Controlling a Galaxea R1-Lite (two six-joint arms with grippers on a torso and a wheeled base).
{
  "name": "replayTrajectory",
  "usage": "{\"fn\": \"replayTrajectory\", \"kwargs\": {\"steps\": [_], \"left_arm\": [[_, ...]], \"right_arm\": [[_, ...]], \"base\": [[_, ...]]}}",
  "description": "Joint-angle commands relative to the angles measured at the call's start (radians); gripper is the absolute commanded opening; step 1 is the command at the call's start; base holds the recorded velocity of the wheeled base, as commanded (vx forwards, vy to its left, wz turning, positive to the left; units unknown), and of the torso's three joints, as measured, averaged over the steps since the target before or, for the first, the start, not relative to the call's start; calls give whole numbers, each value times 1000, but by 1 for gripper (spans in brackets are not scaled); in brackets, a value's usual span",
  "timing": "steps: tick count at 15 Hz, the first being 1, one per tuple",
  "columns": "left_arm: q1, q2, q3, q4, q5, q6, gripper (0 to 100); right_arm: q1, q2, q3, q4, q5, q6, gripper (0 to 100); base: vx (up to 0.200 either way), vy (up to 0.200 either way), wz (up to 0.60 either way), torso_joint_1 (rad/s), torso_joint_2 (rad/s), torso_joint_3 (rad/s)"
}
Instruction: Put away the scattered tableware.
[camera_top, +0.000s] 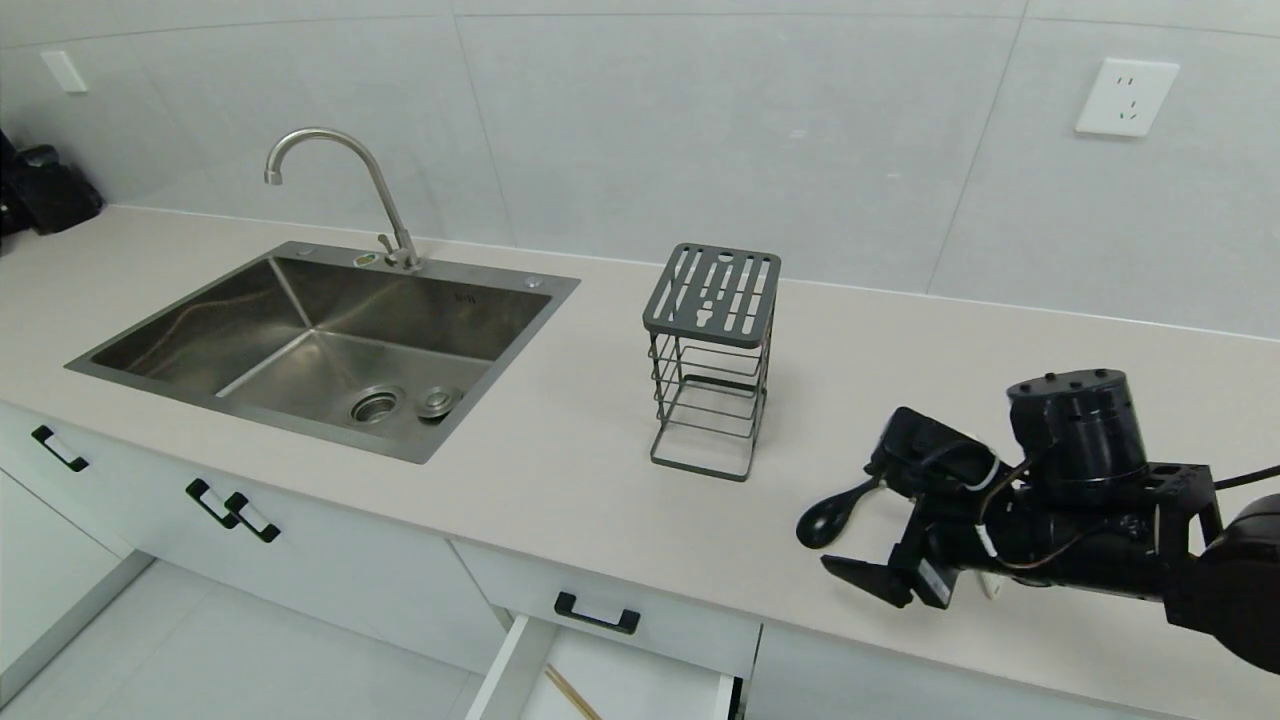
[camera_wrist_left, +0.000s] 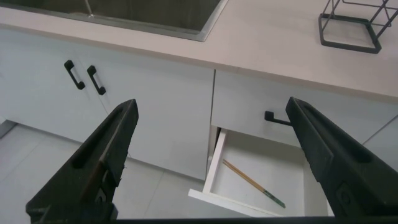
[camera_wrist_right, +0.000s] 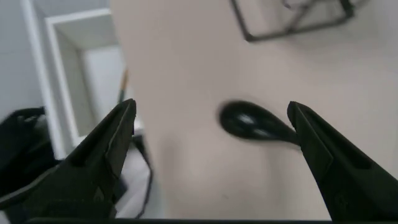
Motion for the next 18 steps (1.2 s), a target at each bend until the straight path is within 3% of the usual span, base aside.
{"fn": "replayTrajectory", "kwargs": {"steps": [1,2,8,12,18], "left_arm": [[0,0,0,0,1,0,100],[-1,0,0,0,1,0,100],[0,0,0,-1,0,0,100],[-1,0,0,-1,0,0,100],[0,0,0,0,0,0,100]], "right_arm": [[-84,-24,35,-5,22,-17,100],[-153,-18,62,-19,60,-17,100],[-236,45,59,-37,68,-20,100],[-237,178,-83,-57,71,-46,100],[-231,241,-125,-57,137,-68,100]], "base": [[0,0,0,0,0,0],[0,0,0,0,0,0],[0,0,0,0,0,0],[0,0,0,0,0,0],[0,0,0,0,0,0]]}}
